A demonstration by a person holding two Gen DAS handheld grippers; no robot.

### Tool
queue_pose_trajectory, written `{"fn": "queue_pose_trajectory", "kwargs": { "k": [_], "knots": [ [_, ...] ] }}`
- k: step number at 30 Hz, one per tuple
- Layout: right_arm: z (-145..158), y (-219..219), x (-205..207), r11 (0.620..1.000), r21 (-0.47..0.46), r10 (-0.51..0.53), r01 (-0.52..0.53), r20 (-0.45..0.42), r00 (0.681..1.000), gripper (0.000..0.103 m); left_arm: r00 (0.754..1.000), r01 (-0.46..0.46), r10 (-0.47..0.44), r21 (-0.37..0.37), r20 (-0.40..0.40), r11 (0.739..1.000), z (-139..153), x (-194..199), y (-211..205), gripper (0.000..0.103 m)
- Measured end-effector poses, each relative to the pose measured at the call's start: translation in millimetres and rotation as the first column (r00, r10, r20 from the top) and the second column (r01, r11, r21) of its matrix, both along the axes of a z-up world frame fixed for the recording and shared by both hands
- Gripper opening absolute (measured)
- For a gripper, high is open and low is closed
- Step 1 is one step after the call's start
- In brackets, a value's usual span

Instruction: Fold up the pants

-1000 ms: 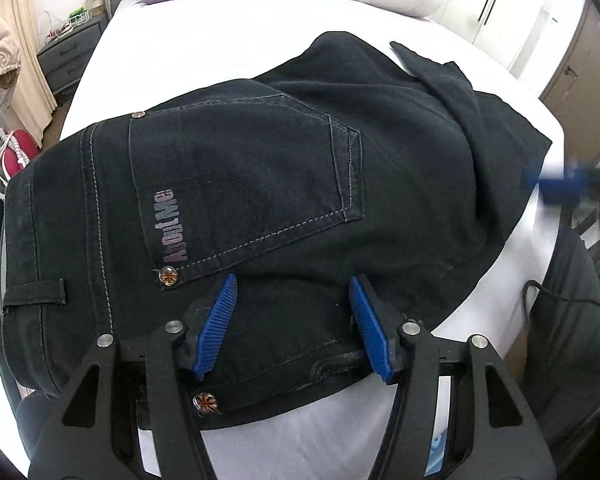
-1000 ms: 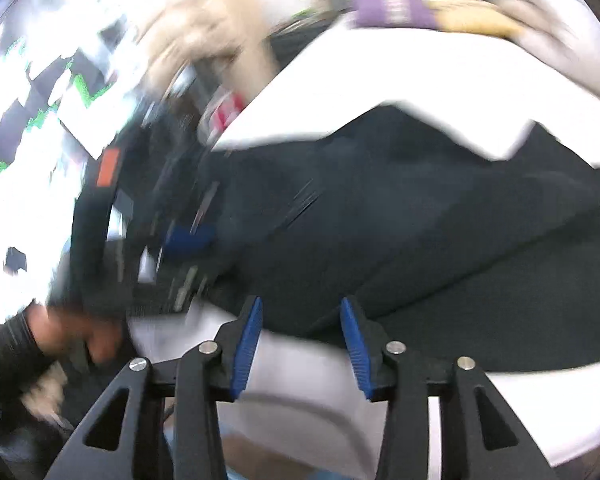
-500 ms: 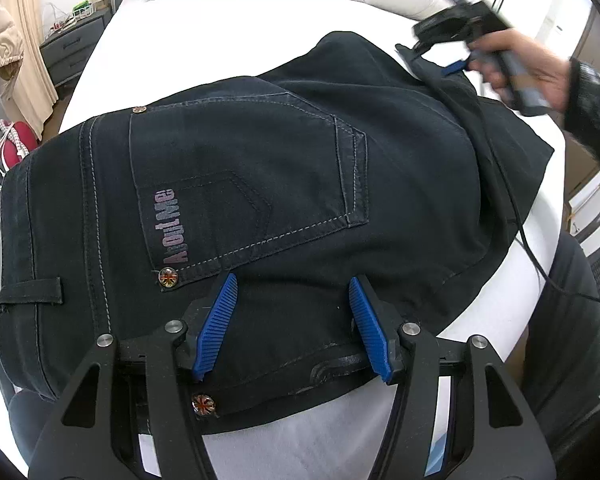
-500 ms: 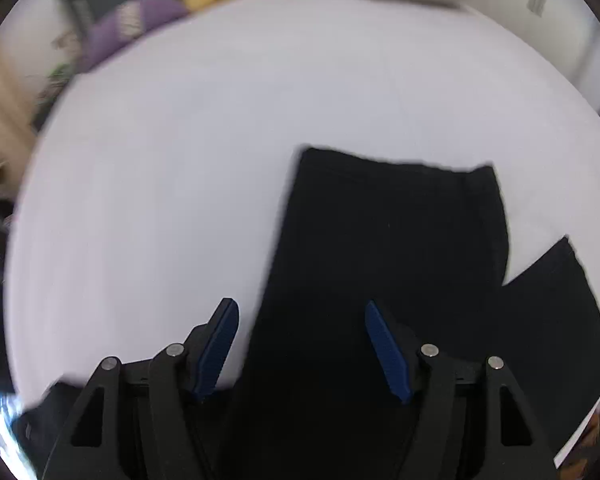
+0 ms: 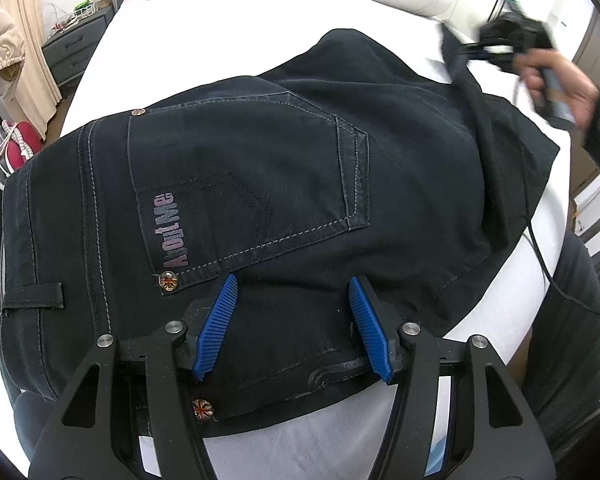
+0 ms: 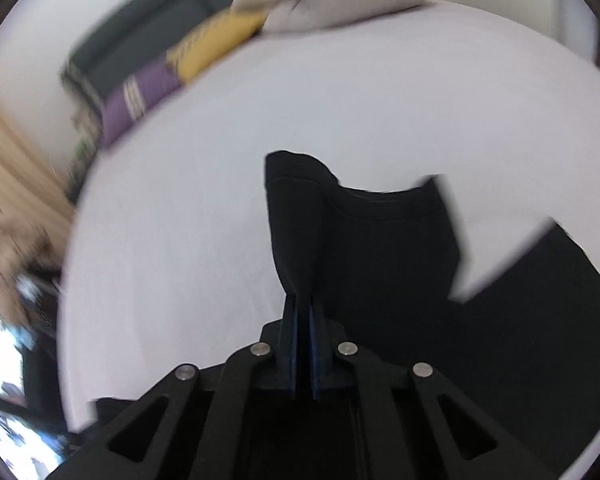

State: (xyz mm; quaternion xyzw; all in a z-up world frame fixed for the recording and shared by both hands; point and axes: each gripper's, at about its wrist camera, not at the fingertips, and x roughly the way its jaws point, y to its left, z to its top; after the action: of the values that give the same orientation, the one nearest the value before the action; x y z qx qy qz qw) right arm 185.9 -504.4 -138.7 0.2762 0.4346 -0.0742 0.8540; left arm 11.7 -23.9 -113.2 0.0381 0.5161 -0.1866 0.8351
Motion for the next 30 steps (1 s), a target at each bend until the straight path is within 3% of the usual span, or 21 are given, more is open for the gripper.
{"fn": "queue_pose_trajectory", "kwargs": {
  "k": [3, 5, 9, 11, 13, 15, 17, 20, 22, 24, 26, 30],
  "knots": [
    [14, -50, -71, 0.985, 0.116, -0.138, 0.124, 0.121, 0.983, 0.006, 1.000, -0.001, 0.001, -0.003, -0.003, 1.000, 0, 2, 0, 0.057],
    [4, -83, -122, 0.952, 0.206, -0.260, 0.226, 0.154, 0.953, 0.006, 1.000, -0.004, 0.004, -0.004, -0.006, 1.000, 0, 3, 0, 0.057],
    [-45, -120, -179, 0.883, 0.299, -0.390, 0.363, 0.035, 0.920, 0.010, 1.000, -0.011, 0.011, -0.001, -0.013, 1.000, 0, 5, -1, 0.057],
    [-63, -125, -195, 0.843, 0.366, -0.431, 0.394, 0.022, 0.902, 0.017, 1.000, -0.017, 0.017, -0.001, -0.018, 1.000, 1, 6, -2, 0.057],
    [-67, -128, -200, 0.819, 0.432, -0.446, 0.377, 0.066, 0.893, 0.048, 0.999, -0.028, 0.028, -0.002, -0.024, 1.000, 1, 9, -3, 0.057],
    [-61, -129, -197, 0.813, 0.461, -0.454, 0.357, 0.117, 0.883, 0.068, 0.999, -0.034, 0.034, 0.007, -0.026, 0.999, 1, 10, -5, 0.057],
    [-55, -134, -189, 0.817, 0.444, -0.469, 0.369, 0.137, 0.873, 0.070, 0.999, -0.041, 0.041, 0.011, -0.028, 0.999, 1, 11, -6, 0.057],
    [-57, -139, -186, 0.786, 0.483, -0.496, 0.386, 0.121, 0.860, 0.063, 0.998, -0.059, 0.059, -0.004, -0.037, 0.998, 1, 12, -4, 0.057],
    [-66, -158, -192, 0.788, 0.480, -0.488, 0.386, 0.104, 0.867, 0.029, 0.997, -0.064, 0.064, -0.003, -0.040, 0.998, 1, 13, -4, 0.057],
    [-72, -165, -190, 0.792, 0.474, -0.473, 0.384, 0.078, 0.878, 0.007, 0.997, -0.066, 0.066, 0.003, -0.041, 0.998, 1, 14, -5, 0.057],
    [-77, -173, -197, 0.771, 0.492, -0.500, 0.403, 0.075, 0.863, 0.005, 0.996, -0.072, 0.072, 0.003, -0.044, 0.997, 1, 15, -5, 0.058],
    [-77, -177, -220, 0.769, 0.472, -0.526, 0.431, 0.086, 0.846, 0.004, 0.995, -0.081, 0.081, -0.002, -0.049, 0.997, 2, 17, -7, 0.062]
  ]
}}
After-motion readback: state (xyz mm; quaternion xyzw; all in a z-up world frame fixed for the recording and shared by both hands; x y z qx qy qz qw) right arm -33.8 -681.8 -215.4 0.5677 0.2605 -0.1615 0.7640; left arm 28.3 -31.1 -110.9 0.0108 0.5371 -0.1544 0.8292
